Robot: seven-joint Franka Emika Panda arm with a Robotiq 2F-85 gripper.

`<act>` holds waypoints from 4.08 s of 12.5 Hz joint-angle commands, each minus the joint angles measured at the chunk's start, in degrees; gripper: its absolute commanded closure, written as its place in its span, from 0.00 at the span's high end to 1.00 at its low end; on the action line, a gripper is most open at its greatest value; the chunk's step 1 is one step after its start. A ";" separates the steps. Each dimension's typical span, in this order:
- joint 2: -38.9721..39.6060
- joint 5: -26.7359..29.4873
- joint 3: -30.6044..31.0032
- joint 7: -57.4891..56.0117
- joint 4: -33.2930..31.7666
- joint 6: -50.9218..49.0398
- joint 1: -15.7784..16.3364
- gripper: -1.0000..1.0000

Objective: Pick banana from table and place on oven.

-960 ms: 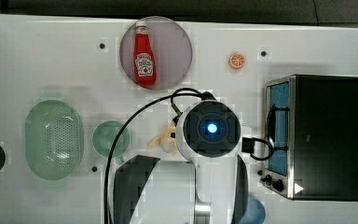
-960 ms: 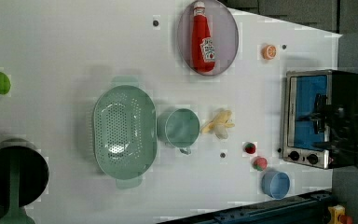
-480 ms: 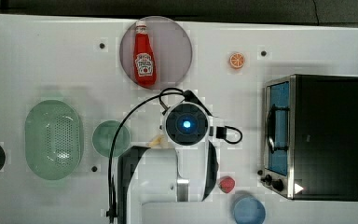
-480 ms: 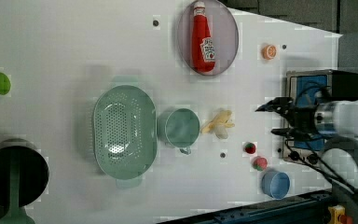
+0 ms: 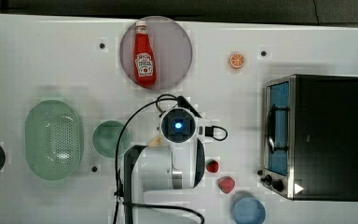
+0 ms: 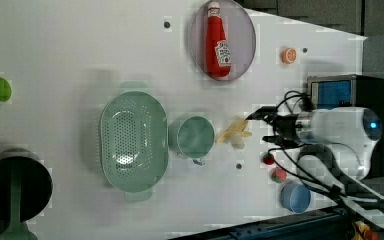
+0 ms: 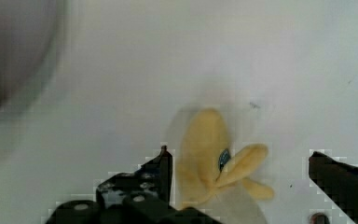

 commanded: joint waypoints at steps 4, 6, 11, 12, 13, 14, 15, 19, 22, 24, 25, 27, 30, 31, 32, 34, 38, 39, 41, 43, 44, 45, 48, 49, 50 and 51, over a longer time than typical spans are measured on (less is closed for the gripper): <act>5.26 -0.06 2.45 1.95 -1.10 5.99 0.39 0.84; 5.58 -0.06 2.51 1.95 -1.26 6.56 0.39 0.59; 4.93 -0.06 2.58 1.95 -0.90 7.18 0.40 0.25; 3.71 -0.05 2.58 1.96 -0.41 7.19 0.39 0.25; 1.61 -0.02 2.58 1.96 -0.05 7.09 0.39 0.25; -1.23 0.00 2.58 1.96 0.14 6.61 0.38 0.25; -4.53 0.01 2.53 1.96 0.42 5.45 0.36 0.25; -18.77 0.02 1.47 1.96 4.96 -12.61 0.15 0.25; -25.85 0.06 -1.21 1.86 13.09 -32.24 -0.01 0.25; -27.87 0.05 -4.05 1.59 19.04 -41.90 -0.11 0.25; -28.00 0.02 -5.67 1.50 21.72 -44.18 -0.21 0.25; -27.54 -0.09 -9.48 -2.47 25.34 -45.57 -0.41 0.25; -25.75 -0.35 -16.52 -15.15 26.61 -45.45 -0.71 0.25; -24.80 -0.35 -19.04 -18.50 26.62 -45.40 -0.88 0.25; -23.57 -0.35 -21.63 -21.91 26.62 -45.24 -1.05 0.25; -20.52 -0.35 -27.04 -30.99 26.65 -42.08 -1.22 0.25; -12.35 -0.36 -36.03 -49.32 26.67 -29.12 -1.32 0.25; -10.13 -0.36 -37.55 -53.12 26.69 -26.55 -1.35 0.25; -6.26 -0.30 -39.85 -58.31 26.79 -23.10 -1.42 0.25; -3.68 -0.04 -41.00 -60.59 26.80 -22.34 -1.47 0.25; -3.00 -0.04 -41.09 -60.81 26.80 -22.33 -1.50 0.27; -2.78 -0.04 -41.09 -60.78 26.80 -22.24 -1.51 0.37; -2.93 -0.04 -41.08 -60.89 26.81 -22.15 -1.56 0.71; -2.95 -0.04 -41.01 -60.88 26.90 -21.94 -1.53 0.82; -3.06 -0.07 -40.86 -60.88 27.45 -21.93 -1.39 0.93; -3.24 -0.17 -40.86 -60.92 28.39 -22.30 -1.21 1.00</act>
